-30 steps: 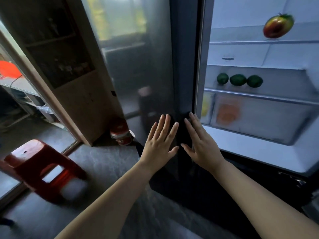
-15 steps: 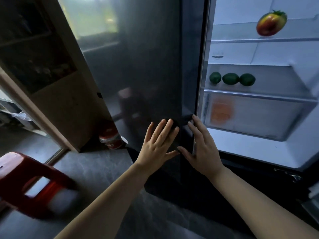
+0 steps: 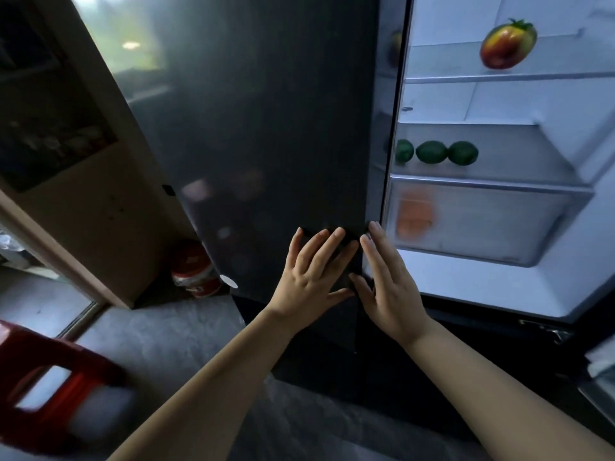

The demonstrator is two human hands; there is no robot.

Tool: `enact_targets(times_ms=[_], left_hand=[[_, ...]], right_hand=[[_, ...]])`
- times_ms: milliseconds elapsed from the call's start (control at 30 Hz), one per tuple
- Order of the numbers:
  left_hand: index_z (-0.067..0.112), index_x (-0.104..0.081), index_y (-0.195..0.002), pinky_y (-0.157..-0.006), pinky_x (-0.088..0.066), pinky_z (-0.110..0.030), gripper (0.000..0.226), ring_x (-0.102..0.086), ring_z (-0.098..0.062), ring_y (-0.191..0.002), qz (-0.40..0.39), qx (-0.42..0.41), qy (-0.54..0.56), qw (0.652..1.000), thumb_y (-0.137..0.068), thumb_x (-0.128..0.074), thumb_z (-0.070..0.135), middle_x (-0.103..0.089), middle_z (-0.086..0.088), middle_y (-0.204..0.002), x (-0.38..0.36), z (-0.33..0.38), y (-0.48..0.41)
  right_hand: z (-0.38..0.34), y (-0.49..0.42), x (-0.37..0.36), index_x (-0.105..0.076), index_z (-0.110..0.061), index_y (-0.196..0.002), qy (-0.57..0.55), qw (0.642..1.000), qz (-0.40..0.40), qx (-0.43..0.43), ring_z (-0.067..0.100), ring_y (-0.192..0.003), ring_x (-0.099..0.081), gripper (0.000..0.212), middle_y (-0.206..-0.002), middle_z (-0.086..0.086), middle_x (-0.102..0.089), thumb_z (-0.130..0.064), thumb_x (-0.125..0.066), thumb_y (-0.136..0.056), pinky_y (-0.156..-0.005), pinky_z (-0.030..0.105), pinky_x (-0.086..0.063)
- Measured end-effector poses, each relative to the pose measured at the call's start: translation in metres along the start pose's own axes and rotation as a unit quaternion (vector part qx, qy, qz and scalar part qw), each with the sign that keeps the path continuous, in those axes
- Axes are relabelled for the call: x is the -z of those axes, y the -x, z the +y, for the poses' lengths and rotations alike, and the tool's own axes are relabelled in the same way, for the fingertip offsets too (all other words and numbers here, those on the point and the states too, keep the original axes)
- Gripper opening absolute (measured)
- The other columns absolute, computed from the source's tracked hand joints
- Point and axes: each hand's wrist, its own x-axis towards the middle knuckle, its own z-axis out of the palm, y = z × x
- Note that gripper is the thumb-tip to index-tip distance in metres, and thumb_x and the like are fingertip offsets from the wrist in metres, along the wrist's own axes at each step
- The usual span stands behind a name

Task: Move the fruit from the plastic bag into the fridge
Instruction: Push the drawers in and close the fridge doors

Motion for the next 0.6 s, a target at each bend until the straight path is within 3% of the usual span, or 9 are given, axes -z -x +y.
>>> enact_targets(times_ms=[100,233,367,500,600], left_hand=[[0.02,-0.028,-0.146,-0.11,-0.028,-0.054,0.087,-0.03,-0.021,-0.134,-0.038,0.001,-0.007,0.999,-0.074,-0.073,0.041,-0.017,-0.002,-0.152,-0.011,0.0,-0.013],[0.019,-0.021,-0.149,-0.113,-0.024,-0.052,0.093,-0.022,-0.019,-0.139,-0.101,0.009,-0.037,0.994,-0.073,-0.073,0.037,-0.011,-0.001,-0.156,-0.028,0.0,-0.04],[0.019,-0.012,-0.151,-0.115,-0.017,-0.052,0.095,-0.009,-0.021,-0.143,-0.117,0.019,-0.101,0.988,-0.078,-0.07,0.036,0.003,-0.002,-0.158,-0.049,0.001,-0.046],[0.017,-0.005,-0.152,-0.113,-0.019,-0.054,0.103,0.006,-0.023,-0.145,-0.116,0.02,-0.115,0.986,-0.076,-0.073,0.034,0.015,-0.005,-0.158,-0.058,0.002,-0.044],[0.017,-0.002,-0.151,-0.114,-0.019,-0.053,0.105,0.003,-0.022,-0.144,-0.118,0.015,-0.114,0.986,-0.076,-0.073,0.035,0.018,-0.005,-0.157,-0.058,0.001,-0.047]], right_hand=[[0.015,-0.007,0.001,-0.019,-0.01,-0.146,0.013,0.999,-0.009,-0.045,0.02,-0.143,-0.021,0.077,-0.155,0.009,-0.017,-0.003,-0.066,-0.085,-0.111,0.027,-0.032],[0.043,-0.027,0.005,-0.018,-0.011,-0.147,0.045,0.994,-0.02,-0.096,0.005,-0.142,-0.016,0.077,-0.157,0.003,-0.014,-0.009,-0.065,-0.086,-0.098,0.027,-0.044],[0.066,-0.036,0.007,-0.024,-0.011,-0.144,0.048,0.996,-0.03,-0.074,0.003,-0.136,-0.026,0.077,-0.156,0.004,-0.018,-0.012,-0.071,-0.082,-0.09,0.024,-0.048],[0.073,-0.034,0.002,-0.022,-0.013,-0.145,0.042,0.996,-0.026,-0.073,0.006,-0.135,-0.03,0.078,-0.157,0.001,-0.015,-0.011,-0.07,-0.083,-0.096,0.024,-0.045],[0.075,-0.033,0.0,-0.019,-0.014,-0.146,0.045,0.995,-0.028,-0.081,0.005,-0.134,-0.03,0.079,-0.157,0.003,-0.014,-0.01,-0.069,-0.084,-0.1,0.022,-0.04]])
